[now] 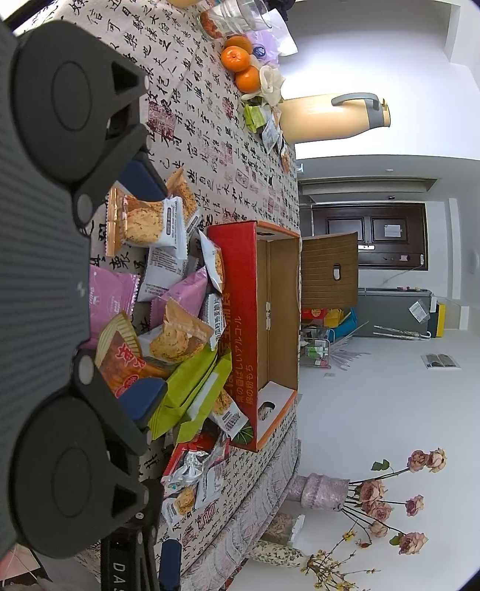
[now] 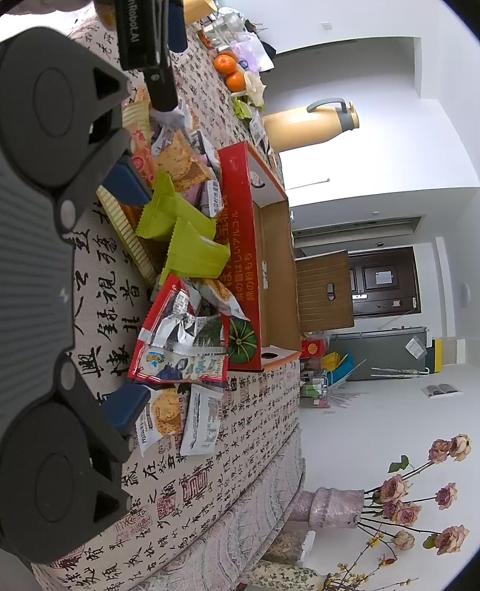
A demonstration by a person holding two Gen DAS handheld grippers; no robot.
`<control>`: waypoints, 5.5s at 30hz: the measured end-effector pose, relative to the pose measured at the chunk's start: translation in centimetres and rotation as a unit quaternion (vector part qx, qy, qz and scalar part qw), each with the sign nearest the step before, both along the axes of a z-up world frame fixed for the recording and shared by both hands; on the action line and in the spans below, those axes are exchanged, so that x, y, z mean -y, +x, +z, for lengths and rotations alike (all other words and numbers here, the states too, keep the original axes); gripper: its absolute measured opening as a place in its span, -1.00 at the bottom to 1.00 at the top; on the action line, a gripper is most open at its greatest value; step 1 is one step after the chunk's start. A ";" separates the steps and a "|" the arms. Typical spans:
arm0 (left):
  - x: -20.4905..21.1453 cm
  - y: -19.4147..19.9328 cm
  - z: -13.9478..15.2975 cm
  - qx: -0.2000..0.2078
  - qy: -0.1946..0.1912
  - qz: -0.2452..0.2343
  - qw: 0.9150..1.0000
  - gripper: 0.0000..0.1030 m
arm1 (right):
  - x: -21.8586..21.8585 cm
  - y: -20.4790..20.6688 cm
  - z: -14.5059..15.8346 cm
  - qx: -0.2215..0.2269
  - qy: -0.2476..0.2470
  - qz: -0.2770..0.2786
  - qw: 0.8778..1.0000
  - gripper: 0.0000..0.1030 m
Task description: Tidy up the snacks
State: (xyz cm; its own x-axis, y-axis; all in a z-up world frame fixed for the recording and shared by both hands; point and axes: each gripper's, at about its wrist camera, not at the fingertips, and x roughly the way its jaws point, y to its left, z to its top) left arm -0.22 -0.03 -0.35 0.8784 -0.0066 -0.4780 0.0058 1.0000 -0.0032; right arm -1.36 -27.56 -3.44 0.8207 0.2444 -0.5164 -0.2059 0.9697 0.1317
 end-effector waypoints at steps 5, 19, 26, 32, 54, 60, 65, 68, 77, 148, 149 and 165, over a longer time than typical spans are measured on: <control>0.0 0.0 0.0 0.000 0.000 0.000 1.000 1.00 | 0.0 0.0 0.0 0.000 0.000 0.000 1.000 1.00; 0.0 0.0 0.0 -0.001 -0.001 0.000 1.000 1.00 | 0.0 0.0 -0.1 -0.001 0.000 0.000 1.000 1.00; -0.1 0.0 0.0 0.000 -0.002 0.000 1.000 1.00 | 0.0 0.0 -0.1 -0.001 0.000 0.000 1.000 1.00; -0.1 0.0 -0.1 0.000 -0.002 0.000 1.000 1.00 | 0.1 0.0 -0.2 -0.001 0.000 0.000 1.000 1.00; -0.1 0.0 -0.1 -0.001 -0.002 0.000 1.000 1.00 | 0.1 0.0 -0.2 -0.002 0.000 -0.001 1.000 1.00; -0.1 0.1 0.0 -0.001 -0.003 0.000 1.000 1.00 | 0.6 0.1 -0.7 -0.004 0.003 -0.004 1.000 1.00; 0.1 0.5 -0.1 0.000 -0.004 0.003 1.000 1.00 | 1.1 0.5 -0.7 -0.007 0.000 -0.010 1.000 1.00; 0.2 1.0 -0.1 -0.001 -0.007 0.003 1.000 1.00 | 1.9 1.1 -0.8 -0.010 -0.003 -0.024 1.000 1.00; 0.1 2.0 -0.3 -0.008 -0.006 0.009 1.000 1.00 | 5.1 3.7 -1.7 -0.015 -0.040 -0.064 0.997 0.77; -1.8 -0.8 -3.3 -0.074 0.029 -0.029 0.996 1.00 | 6.5 0.1 -1.7 0.032 -0.002 -0.081 0.996 -0.26; -1.4 -0.4 -3.5 -0.076 0.031 -0.034 0.996 1.00 | 6.5 0.1 -1.7 0.032 -0.003 -0.080 0.996 -0.26; -0.8 2.4 -5.4 -0.095 0.009 -0.064 0.993 0.22 | 5.9 0.2 -2.3 0.024 -0.001 -0.066 0.998 -0.26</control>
State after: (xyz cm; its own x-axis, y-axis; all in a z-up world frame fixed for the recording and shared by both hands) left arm 2.14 0.77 -5.76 0.7644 -0.1035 -0.6363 0.1345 0.9909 0.0004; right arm -1.14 -33.50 -5.74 0.8692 0.1321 -0.4766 -0.0830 0.9890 0.1228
